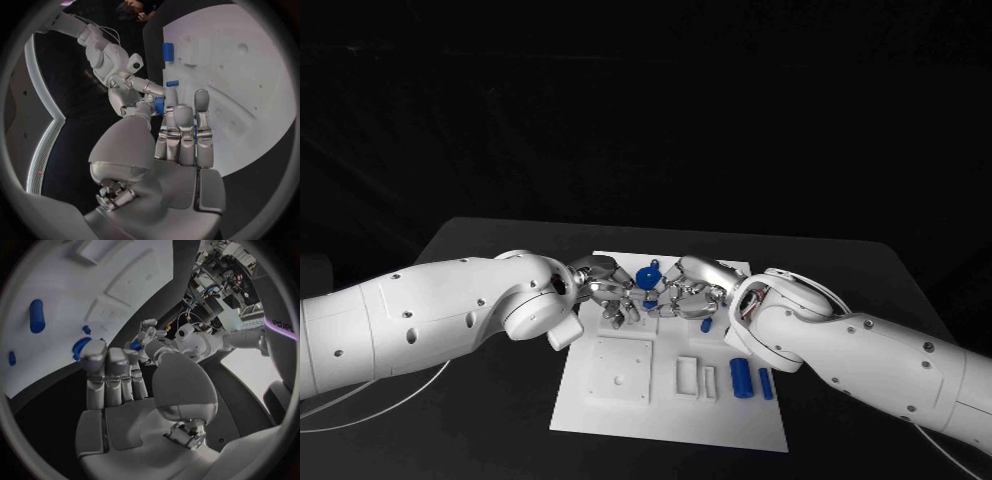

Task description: Assemble the parts on the task board

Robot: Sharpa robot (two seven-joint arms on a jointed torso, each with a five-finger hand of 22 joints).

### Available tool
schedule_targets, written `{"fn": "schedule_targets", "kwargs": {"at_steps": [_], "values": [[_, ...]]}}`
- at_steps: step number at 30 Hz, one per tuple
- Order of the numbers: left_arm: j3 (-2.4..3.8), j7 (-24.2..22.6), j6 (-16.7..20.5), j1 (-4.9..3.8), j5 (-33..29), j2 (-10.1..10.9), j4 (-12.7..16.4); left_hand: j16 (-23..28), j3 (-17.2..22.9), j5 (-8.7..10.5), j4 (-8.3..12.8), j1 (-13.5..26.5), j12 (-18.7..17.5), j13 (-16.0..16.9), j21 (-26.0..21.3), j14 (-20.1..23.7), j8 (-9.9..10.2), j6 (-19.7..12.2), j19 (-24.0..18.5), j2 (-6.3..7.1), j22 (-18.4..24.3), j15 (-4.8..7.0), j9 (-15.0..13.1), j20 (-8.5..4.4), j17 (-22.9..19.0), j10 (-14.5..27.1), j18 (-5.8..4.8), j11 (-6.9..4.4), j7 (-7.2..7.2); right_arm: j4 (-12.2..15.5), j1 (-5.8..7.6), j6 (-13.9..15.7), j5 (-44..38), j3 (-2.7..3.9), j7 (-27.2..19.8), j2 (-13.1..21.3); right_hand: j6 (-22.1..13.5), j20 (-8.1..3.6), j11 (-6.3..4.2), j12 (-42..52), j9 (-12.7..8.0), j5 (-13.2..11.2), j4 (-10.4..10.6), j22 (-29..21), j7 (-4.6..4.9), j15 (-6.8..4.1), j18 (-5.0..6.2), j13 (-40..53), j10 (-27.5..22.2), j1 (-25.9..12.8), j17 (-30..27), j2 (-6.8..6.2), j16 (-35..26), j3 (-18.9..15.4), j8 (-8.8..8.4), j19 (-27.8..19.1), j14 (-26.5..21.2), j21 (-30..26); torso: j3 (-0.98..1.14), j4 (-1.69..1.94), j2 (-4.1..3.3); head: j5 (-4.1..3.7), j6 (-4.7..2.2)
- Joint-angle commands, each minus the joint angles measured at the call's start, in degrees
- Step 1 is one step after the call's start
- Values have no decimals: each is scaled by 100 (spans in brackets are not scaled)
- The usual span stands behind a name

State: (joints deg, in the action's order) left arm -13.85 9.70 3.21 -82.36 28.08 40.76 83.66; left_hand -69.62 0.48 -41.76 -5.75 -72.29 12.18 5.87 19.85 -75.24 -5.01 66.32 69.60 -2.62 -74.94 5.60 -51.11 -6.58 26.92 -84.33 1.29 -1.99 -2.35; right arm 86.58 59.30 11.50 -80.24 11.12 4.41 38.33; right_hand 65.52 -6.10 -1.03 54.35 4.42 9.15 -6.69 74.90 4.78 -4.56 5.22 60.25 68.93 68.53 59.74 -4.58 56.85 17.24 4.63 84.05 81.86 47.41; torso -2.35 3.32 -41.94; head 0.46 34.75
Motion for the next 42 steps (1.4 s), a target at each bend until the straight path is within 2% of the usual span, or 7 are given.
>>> {"fn": "schedule_targets", "kwargs": {"at_steps": [1, 3, 10, 20, 26, 37, 42], "values": [[5, 105, 9, 3, -1, -13, 18, -25, 775, -111, 821, 142, 181, 58, 44, -29, -22, 235, 23, 5, -121, 56, -231, -65, 11, -214, -66, -93, 212, -15, -1, 197, 1, 1, 56, -3, -295, 73, 65, -107, -79, -118, 213, 572, 55, 53, -21, -156, -68, 182, -70, -67, -62, -1022, -96, 155, -43, 22, 1, -7, -2, 7, -15], [6, 184, -19, 3, -1, -10, 18, 14, 809, -139, 874, 205, 292, 105, 55, -40, -33, 241, 20, -11, -119, 66, -403, -79, -4, -208, -79, -105, 228, -26, -1, 277, 6, 0, 74, 1, -399, 96, 98, -131, -83, -164, 384, 571, 81, 57, -1, -242, -112, 327, -110, -1, -79, -1436, -102, 157, -54, 13, 1, -6, -4, 0, -10], [9, 368, -15, 3, 68, -6, 12, -46, 897, -294, 1045, 365, 516, 254, 124, -67, 65, 263, 35, -14, -122, 94, -817, -109, 61, -200, -90, -137, 246, -49, -1, 434, 17, 0, 105, 24, -616, 130, 134, -194, -82, -81, 605, 543, 129, 84, 34, -445, -230, 470, -185, -21, -112, -1789, -104, 143, -100, -132, 5, -2, -3, -12, -7], [12, 516, 17, 3, 452, 5, -21, -47, 939, -342, 1144, 390, 522, 293, 188, -75, 105, 295, 25, 0, -120, 96, -816, -113, 101, -205, -77, -143, 244, -42, -20, 572, 198, 2, 69, 169, -671, 140, 144, -198, -82, 61, 711, 525, 140, 93, 49, -545, -275, 474, -258, -67, -158, -1930, -104, 141, -121, -240, 12, 0, -5, -13, -14], [13, 723, 165, 2, 1235, -22, -80, -19, 928, -338, 1170, 378, 538, 296, 226, -120, 104, 338, 43, 21, -117, 103, -674, -118, 111, -214, -66, -152, 249, -7, -32, 579, 661, 30, 5, 413, -644, 136, 139, -190, -82, 304, 765, 514, 133, 89, 51, -605, -287, 502, -327, -48, -202, -2116, -104, 150, -129, -333, 17, -5, 3, 18, -4], [15, 1598, 465, 2, 2949, -261, -312, 52, 907, -391, 1211, 363, 641, 279, 247, -244, 111, 424, 117, 53, -114, 127, -439, -141, 130, -227, -61, -174, 263, -85, -33, 853, 1396, 419, -62, 789, -594, 127, 125, -155, -82, 737, 743, 517, 122, 79, 49, -611, -258, 500, -326, 50, -181, -2192, -104, 178, -108, -338, 46, -42, 22, 21, 52], [15, 1949, 437, 3, 3446, -437, -395, 69, 908, -404, 1231, 369, 672, 270, 250, -270, 109, 445, 126, 54, -114, 132, -363, -145, 148, -230, -61, -179, 266, -209, 12, 934, 1472, 516, -89, 849, -585, 125, 121, -153, -82, 944, 726, 519, 121, 77, 48, -615, -256, 514, -324, 70, -177, -2219, -105, 182, -107, -340, 56, -45, 30, 39, 75]]}}
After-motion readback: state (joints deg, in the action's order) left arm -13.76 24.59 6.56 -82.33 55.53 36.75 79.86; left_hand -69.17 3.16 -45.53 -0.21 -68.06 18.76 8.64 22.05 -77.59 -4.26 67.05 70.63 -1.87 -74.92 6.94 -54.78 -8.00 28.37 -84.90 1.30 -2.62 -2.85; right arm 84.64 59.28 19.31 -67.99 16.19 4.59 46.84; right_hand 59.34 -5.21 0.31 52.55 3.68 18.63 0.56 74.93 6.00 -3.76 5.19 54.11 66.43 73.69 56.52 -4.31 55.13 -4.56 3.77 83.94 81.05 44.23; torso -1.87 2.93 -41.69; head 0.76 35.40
